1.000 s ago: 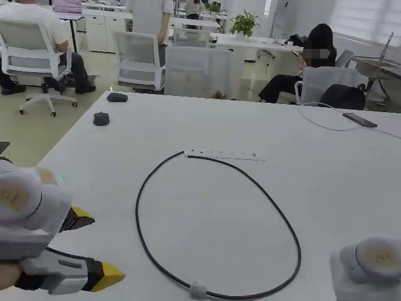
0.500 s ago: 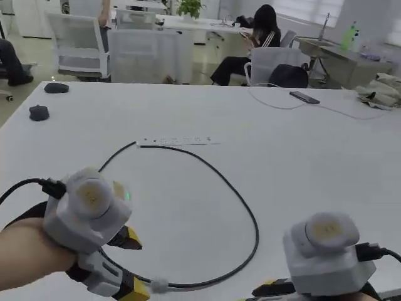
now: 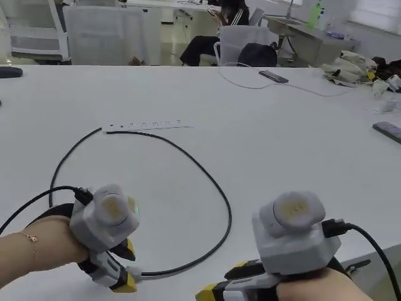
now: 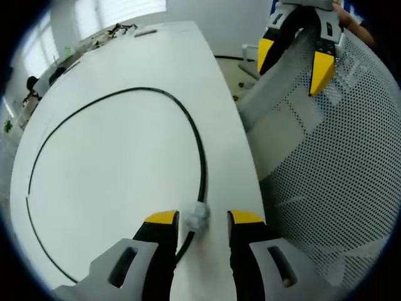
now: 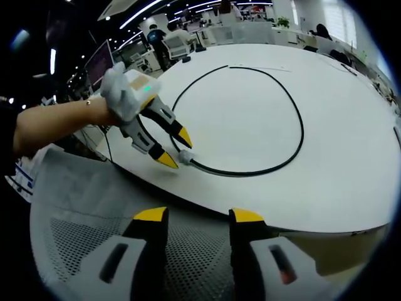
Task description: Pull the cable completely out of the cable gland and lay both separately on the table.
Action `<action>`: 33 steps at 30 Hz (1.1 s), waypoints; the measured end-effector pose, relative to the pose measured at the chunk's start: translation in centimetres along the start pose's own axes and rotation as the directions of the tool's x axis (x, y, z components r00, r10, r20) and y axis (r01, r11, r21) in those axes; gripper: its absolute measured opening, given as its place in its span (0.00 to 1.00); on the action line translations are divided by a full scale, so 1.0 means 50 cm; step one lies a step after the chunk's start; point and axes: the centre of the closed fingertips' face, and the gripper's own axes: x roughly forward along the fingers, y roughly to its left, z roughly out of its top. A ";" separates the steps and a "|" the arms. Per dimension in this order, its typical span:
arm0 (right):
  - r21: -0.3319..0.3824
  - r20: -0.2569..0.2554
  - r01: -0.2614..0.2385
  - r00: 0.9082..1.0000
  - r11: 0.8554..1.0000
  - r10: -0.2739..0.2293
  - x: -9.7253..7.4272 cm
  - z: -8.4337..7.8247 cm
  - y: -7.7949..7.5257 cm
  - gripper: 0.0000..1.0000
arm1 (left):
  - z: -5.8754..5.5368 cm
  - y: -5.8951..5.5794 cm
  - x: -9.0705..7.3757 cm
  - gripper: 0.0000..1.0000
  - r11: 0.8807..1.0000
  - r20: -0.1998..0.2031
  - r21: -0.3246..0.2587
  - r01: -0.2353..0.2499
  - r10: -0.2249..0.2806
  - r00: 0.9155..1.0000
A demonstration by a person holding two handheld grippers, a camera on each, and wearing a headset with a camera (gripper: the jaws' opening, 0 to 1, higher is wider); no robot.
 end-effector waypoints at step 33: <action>-0.395 -0.144 -0.302 0.953 0.868 0.267 -0.025 0.134 0.105 0.35 | 0.098 -0.086 -0.239 0.16 0.974 0.168 -0.111 -0.198 0.215 0.962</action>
